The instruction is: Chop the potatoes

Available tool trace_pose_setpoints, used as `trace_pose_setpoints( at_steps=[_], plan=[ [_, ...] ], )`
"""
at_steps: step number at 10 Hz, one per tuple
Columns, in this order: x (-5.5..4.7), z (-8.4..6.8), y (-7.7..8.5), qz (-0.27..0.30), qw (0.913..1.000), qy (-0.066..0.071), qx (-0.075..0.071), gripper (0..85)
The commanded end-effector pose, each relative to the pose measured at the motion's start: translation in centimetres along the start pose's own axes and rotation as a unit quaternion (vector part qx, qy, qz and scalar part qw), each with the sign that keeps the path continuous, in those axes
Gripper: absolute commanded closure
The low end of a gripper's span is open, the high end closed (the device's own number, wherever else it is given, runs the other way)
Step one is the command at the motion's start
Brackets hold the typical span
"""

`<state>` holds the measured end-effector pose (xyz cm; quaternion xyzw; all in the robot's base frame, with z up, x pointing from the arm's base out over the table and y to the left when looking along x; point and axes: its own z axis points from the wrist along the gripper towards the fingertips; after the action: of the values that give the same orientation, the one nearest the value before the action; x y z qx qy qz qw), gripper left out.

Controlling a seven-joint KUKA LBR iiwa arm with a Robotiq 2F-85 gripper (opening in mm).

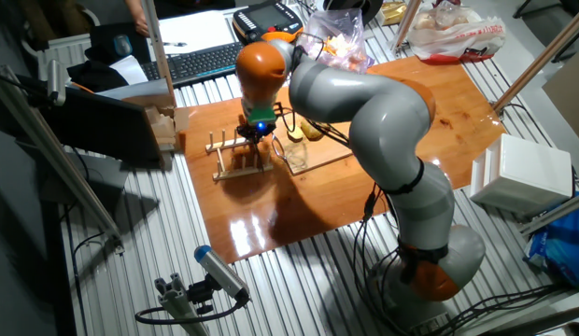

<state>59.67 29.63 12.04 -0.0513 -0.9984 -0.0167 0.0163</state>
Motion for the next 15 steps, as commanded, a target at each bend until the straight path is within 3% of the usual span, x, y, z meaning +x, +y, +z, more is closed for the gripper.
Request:
trace_pose_setpoints(
  at_steps=[1, 4, 5, 7, 9, 11, 15],
  plan=[
    [0.2, -2.2, -0.2, 0.000, 1.0000, 0.007, -0.003, 68.0],
    [1.8, -6.3, -0.9, 0.007, 0.9997, 0.019, -0.009, 68.0],
    [2.4, -7.1, -1.0, 0.008, 0.9998, 0.018, -0.006, 85.0],
    [3.0, -8.5, -1.7, -0.014, 0.9998, 0.009, 0.011, 85.0],
    [3.1, -9.0, -2.2, -0.025, 0.9996, 0.014, -0.004, 85.0],
    [3.5, -9.4, -2.4, -0.031, 0.9994, 0.008, -0.011, 85.0],
    [3.9, -9.8, -2.5, -0.031, 0.9995, 0.004, -0.007, 85.0]
  ],
)
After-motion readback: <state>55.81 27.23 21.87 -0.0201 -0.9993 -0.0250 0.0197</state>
